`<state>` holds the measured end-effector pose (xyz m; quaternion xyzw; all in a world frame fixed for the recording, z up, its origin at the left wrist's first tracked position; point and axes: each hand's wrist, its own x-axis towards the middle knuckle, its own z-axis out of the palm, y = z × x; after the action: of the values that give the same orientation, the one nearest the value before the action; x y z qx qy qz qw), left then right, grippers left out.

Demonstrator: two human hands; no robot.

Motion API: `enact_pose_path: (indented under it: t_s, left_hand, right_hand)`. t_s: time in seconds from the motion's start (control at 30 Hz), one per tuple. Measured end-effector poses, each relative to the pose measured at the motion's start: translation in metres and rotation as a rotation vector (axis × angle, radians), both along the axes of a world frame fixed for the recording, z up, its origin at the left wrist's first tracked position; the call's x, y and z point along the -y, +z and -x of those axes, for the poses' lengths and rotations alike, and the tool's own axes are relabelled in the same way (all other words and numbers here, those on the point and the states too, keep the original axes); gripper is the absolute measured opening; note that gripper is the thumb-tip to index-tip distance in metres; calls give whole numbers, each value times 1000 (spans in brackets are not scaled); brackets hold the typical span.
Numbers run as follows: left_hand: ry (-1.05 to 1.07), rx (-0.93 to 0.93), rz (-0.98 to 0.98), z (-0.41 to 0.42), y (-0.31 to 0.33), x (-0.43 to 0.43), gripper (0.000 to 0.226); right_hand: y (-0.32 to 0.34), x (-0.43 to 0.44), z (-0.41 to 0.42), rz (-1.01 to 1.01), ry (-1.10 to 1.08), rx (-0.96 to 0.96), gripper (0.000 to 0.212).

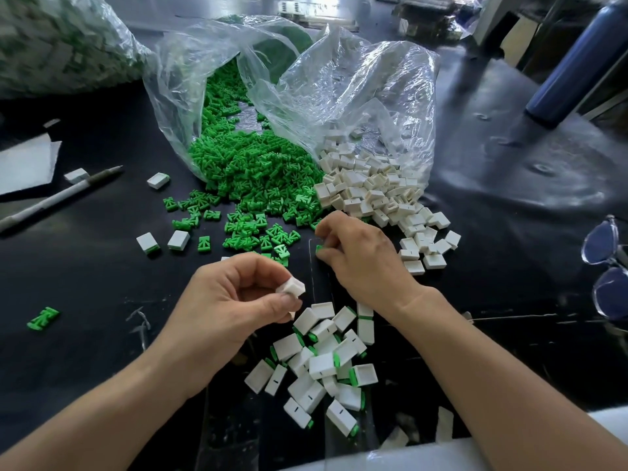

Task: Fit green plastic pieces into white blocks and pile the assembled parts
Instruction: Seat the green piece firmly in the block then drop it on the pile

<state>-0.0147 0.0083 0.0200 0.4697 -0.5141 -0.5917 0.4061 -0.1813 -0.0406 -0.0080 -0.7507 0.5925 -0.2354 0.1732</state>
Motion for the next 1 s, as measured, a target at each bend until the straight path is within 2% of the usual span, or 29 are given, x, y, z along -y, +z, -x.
enact_pose_path:
  t_s: [0.1,0.17,0.3,0.47,0.63,0.9,1.0]
  left_hand:
    - [2,3,5,0,-1,1,22]
    - [10,3,6,-1,-2,1,23]
    - [29,7,14,-1,-3,3,24]
    - [31,6,12,-2,-4,3,20]
    - [18,43,25,-2,-5,3,22]
    - [31,96,92,-2,-4,2,22]
    - [47,78,98,-3,-4,2,20]
  right_hand:
    - [7,-4,6,-76,-14,206,5]
    - [14,-10,9,-117,2,317,16]
    - [25,-23,6,-240,113,564,21]
    - [29,-31,-3,-252,226,545,30]
    - [25,-33,-5,-229,215,493,9]
    - [28,-35,-5,-217,229,426,13]
    - [28,-34,-5,-229,220,372,7]
